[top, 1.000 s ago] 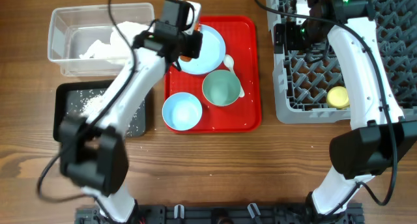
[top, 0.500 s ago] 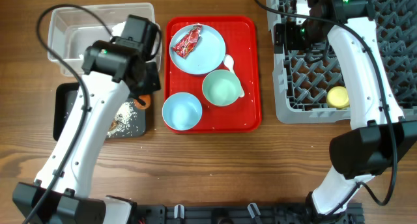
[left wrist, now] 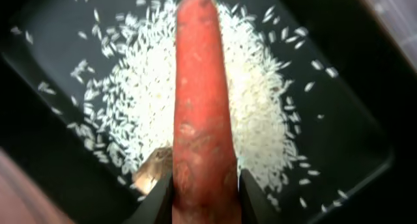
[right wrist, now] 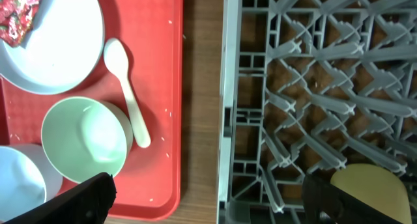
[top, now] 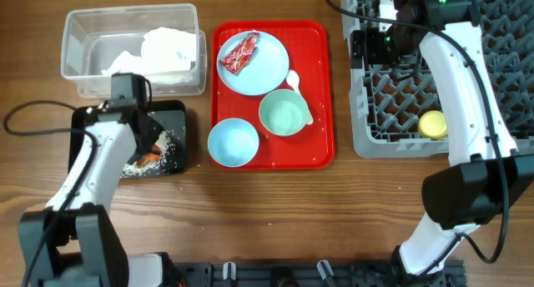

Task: Sort waste into correct bins and load items into the dishwasher rack
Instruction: 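Place the carrot onto the black tray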

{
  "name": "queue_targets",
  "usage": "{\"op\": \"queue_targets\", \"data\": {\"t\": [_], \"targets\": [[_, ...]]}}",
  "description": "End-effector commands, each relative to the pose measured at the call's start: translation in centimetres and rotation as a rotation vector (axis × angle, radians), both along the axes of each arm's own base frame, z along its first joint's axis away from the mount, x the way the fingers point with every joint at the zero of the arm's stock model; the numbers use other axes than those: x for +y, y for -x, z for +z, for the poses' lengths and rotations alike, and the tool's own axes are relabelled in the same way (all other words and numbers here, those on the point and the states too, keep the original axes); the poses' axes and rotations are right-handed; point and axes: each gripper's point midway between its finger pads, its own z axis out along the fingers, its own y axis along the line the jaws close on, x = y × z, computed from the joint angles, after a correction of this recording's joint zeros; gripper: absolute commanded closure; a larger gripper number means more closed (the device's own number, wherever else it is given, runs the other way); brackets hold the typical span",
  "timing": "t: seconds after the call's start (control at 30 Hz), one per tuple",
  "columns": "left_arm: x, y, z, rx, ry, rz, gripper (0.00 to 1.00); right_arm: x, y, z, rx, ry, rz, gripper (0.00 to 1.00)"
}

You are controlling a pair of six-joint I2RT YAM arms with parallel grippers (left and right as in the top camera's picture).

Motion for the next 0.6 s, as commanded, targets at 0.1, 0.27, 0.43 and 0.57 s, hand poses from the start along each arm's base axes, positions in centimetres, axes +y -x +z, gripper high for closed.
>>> {"op": "queue_targets", "data": {"t": [0.1,0.27,0.43,0.57], "targets": [[0.3,1.2,-3.1,-0.054,0.006,0.119,0.76,-0.3,0.1,0.3,-0.006,0.007,-0.021,0.05],[0.3,1.0,-3.0,-0.060,0.004,0.111,0.56,-0.3,0.1,0.3,-0.006,0.008,-0.020,0.06],[0.3,-3.3,3.4,-0.188,-0.039,-0.068,0.33,-0.3,0.1,0.3,-0.006,0.007,-0.020,0.06],[-7.4,-9.0,13.5,-0.476,0.067,-0.624,0.27,-0.3,-0.1,0.4,-0.015,0.006,-0.021,0.05]]}}
